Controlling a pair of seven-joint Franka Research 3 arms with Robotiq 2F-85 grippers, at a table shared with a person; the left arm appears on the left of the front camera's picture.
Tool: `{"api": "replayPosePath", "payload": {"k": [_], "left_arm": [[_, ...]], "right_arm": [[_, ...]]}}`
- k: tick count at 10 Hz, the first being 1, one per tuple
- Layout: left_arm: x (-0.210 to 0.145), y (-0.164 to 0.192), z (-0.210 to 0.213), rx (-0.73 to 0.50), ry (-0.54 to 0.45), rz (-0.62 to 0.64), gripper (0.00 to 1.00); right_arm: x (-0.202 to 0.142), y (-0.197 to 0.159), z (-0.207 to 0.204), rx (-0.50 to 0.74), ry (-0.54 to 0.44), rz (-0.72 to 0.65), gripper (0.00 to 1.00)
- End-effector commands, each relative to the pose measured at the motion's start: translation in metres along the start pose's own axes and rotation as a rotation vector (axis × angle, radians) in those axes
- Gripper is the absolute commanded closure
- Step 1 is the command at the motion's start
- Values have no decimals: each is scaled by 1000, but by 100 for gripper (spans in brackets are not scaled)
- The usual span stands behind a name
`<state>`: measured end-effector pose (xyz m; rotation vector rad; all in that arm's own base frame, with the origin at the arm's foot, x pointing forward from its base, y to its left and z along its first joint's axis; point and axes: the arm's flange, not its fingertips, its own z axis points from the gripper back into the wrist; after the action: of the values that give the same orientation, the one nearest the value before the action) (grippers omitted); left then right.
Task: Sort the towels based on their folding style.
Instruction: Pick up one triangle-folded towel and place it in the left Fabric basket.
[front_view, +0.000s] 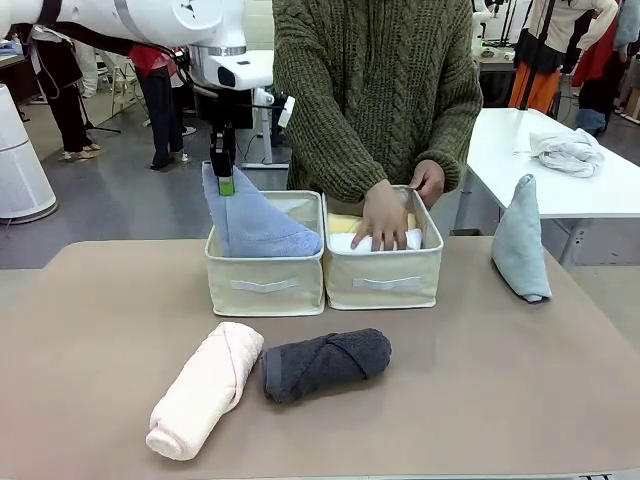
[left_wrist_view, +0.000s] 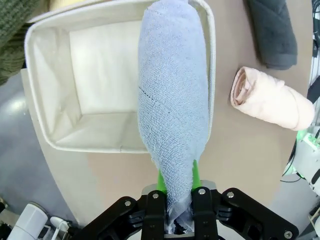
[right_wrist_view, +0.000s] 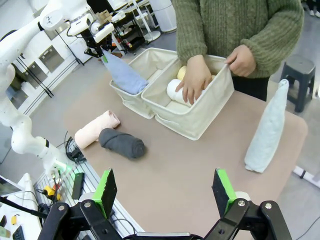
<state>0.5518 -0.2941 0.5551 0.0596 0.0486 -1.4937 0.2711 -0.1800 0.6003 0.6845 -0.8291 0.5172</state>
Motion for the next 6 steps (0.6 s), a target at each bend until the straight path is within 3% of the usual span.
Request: {"api": "replayPosePath", "payload": {"k": [1, 6], "left_arm": [[1, -5, -20, 7, 40, 25, 82], [3, 0, -69, -45, 56, 7, 82]], "right_arm": [[1, -2, -1, 20, -25, 15, 0], [1, -2, -1, 20, -25, 15, 0]]}}
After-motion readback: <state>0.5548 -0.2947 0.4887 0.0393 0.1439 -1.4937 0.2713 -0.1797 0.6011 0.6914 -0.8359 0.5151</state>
